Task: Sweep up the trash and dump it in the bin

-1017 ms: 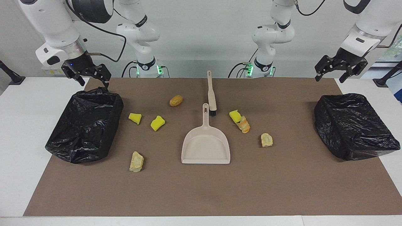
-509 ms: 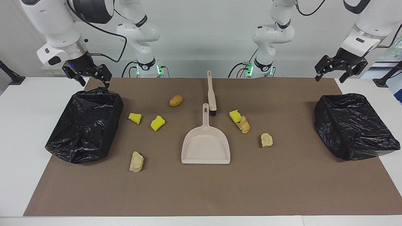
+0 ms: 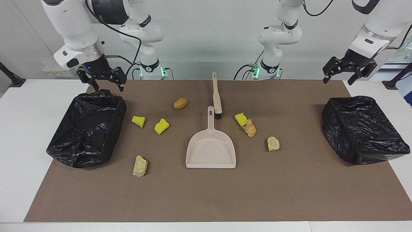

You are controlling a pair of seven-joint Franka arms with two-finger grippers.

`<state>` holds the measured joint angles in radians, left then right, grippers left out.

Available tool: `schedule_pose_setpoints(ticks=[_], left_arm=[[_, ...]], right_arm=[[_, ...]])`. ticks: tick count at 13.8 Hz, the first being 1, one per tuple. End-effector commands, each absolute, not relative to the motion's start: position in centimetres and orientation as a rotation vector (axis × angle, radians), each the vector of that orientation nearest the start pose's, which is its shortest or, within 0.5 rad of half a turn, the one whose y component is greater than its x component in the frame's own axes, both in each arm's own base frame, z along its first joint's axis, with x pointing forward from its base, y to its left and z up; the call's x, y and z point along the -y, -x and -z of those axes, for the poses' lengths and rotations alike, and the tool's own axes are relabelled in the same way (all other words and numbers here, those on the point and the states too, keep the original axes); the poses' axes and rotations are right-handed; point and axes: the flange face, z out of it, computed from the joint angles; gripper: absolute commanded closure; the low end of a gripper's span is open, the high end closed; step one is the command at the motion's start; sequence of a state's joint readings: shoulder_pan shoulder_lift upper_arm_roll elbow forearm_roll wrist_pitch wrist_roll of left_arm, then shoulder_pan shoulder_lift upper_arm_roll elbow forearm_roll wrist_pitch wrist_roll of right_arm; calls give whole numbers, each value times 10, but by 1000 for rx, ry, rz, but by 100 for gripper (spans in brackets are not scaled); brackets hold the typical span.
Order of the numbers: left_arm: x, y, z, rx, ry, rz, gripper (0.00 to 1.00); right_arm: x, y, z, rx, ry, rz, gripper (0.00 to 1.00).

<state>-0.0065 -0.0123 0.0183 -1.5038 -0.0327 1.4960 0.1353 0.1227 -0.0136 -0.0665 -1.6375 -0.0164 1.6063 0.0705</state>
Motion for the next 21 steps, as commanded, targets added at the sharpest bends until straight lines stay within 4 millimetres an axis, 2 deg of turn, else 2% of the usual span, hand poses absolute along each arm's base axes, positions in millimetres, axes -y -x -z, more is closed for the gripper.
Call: schedule_pose_setpoints(ticks=[1,12,14,16,18,20,21], left_arm=[[-3,-540,-662,-183,3158,0,0],[-3,-540,-662,-183,3158,0,0],[-3,-540,-662,-183,3158,0,0],[-3,-540,-662,-183,3158,0,0],[-3,-540,-662,-183,3158,0,0],[-3,-540,-662,-183,3158,0,0],[-3,-540,-662,-183,3158,0,0]], right_arm=[[-33,-545,-600,-31,3140,-22,0],[-36,-543,-595,-31,3140,-34,0],[-58,-543,-589,-60,3141,-46,0],[-96,-545,-581,-82,3129,-45,0],[-137,-549,-568,-27,3133,-38,0],[-169,-553,-553,-120,3139,-43,0],[-193,-554,-545,-148,3138,-36,0]])
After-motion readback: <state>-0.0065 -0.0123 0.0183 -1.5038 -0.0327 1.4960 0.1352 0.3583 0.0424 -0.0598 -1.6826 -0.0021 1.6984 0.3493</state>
